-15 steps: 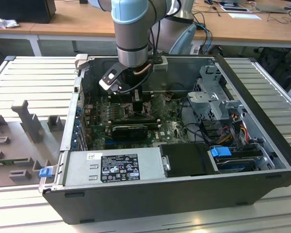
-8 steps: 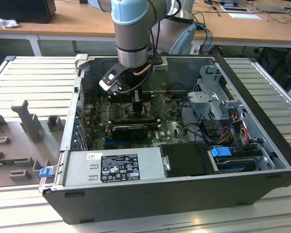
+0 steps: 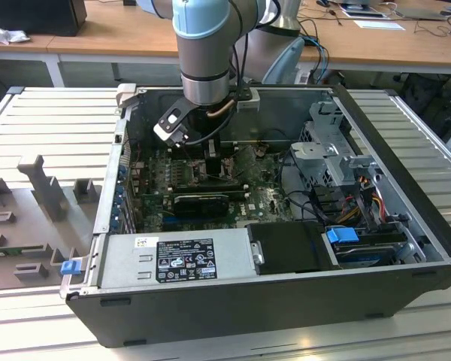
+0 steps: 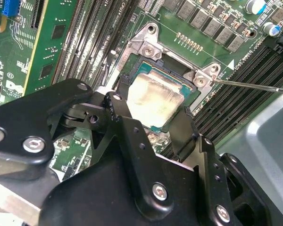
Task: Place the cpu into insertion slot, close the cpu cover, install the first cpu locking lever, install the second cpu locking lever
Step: 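Place the cpu into insertion slot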
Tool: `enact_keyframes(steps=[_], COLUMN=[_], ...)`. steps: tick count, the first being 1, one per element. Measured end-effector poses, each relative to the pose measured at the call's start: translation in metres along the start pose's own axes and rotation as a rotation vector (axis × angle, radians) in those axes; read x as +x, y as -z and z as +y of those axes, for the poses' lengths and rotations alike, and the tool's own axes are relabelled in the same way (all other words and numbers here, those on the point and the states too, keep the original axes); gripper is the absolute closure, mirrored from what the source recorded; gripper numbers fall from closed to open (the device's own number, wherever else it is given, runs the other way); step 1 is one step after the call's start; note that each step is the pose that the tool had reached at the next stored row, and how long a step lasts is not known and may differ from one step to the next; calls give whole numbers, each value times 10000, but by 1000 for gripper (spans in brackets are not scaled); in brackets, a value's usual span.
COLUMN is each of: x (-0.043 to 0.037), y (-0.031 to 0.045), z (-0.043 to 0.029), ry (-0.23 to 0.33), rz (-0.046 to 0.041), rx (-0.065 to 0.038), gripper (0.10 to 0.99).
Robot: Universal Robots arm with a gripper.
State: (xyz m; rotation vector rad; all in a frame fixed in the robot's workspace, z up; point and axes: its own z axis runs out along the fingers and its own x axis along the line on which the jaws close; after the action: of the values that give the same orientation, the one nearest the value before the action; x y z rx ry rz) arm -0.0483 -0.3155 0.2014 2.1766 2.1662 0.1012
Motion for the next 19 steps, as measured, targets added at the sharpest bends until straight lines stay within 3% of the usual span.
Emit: enact_keyframes(steps=[6,8,9,10,11,12,13,14,15,16,17,19], x=[2,1,1,2,2,1,1,1,1,1,1,1], y=[54,90,97,102,110,118,123,138,147,153,165,179], z=[5,11,13,16,18,20,20,22,23,24,25,26], ry=[-3,-2,-3,-2,-3,-3,-3,-2,-2,-3,-3,-2], rz=[-7,-6,-7,-5,-6,-8,-8,-8,-8,-7,-7,-7], rx=[11,71,95,116,143,161,169,181,184,185,187,187], gripper=[482,494,561,561,686,745,745,867,925,925,980,980])
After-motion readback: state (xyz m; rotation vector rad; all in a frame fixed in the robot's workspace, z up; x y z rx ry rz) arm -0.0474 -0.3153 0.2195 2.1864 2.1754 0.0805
